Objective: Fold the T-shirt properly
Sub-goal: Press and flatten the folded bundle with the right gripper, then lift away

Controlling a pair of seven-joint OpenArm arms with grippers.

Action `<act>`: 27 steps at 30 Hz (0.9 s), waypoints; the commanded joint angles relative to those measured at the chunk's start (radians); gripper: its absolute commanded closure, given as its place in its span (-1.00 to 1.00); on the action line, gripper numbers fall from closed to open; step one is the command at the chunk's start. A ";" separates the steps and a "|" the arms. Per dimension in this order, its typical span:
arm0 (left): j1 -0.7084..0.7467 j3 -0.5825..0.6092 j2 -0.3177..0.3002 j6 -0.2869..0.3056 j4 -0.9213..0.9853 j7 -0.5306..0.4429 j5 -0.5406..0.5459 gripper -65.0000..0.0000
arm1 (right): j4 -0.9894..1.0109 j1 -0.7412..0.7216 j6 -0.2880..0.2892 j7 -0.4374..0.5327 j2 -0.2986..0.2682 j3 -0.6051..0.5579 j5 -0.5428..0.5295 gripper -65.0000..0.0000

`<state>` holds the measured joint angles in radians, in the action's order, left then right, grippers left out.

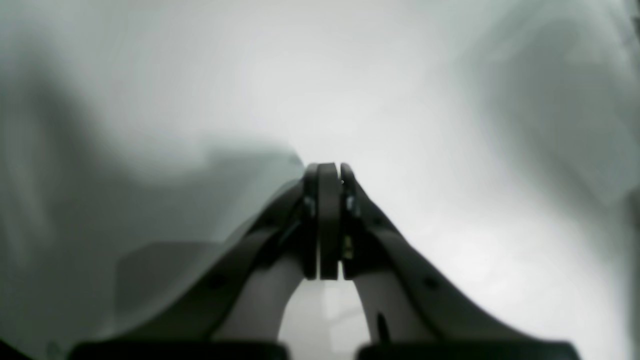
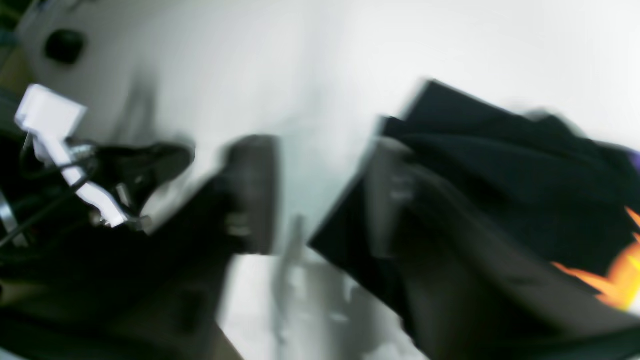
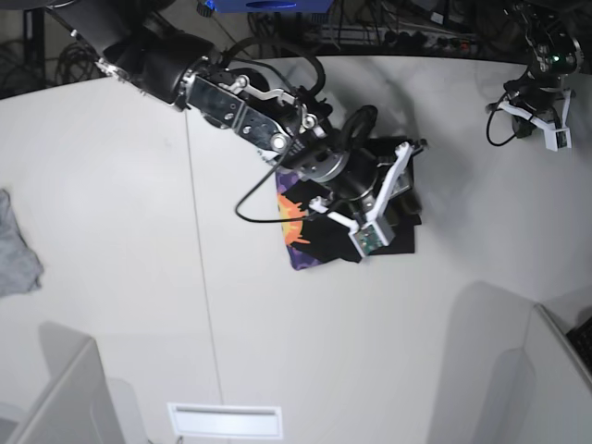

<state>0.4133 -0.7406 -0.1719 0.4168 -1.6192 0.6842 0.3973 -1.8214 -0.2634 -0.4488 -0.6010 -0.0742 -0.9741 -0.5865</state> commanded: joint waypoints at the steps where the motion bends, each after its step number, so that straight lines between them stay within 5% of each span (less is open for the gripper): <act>1: 0.003 -0.006 -0.016 0.001 -0.016 -0.017 0.009 1.00 | -0.028 -0.001 0.005 0.026 0.000 0.051 0.003 0.78; 2: 0.003 -0.006 -0.016 0.001 -0.016 -0.017 0.009 1.00 | -0.025 0.014 0.005 0.026 -0.011 0.097 0.003 1.00; 7: 0.003 -0.006 -0.015 0.001 -0.016 -0.017 0.009 1.00 | 0.030 0.079 0.012 -0.027 -0.020 0.286 -0.003 1.00; 17: 0.019 -0.006 -0.015 0.001 -0.023 -0.017 0.009 1.00 | 0.249 0.045 0.012 -0.061 0.024 0.294 0.003 1.00; 27: 0.025 -0.006 -0.015 0.001 -0.022 -0.017 0.009 1.00 | 0.423 -0.015 0.014 -0.047 0.161 0.291 0.003 1.00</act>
<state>0.4347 -0.7387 -0.1722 0.4187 -1.6222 0.6853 0.3965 -1.3830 -0.2565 -0.4377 -0.6640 0.0738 -0.6846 -0.5808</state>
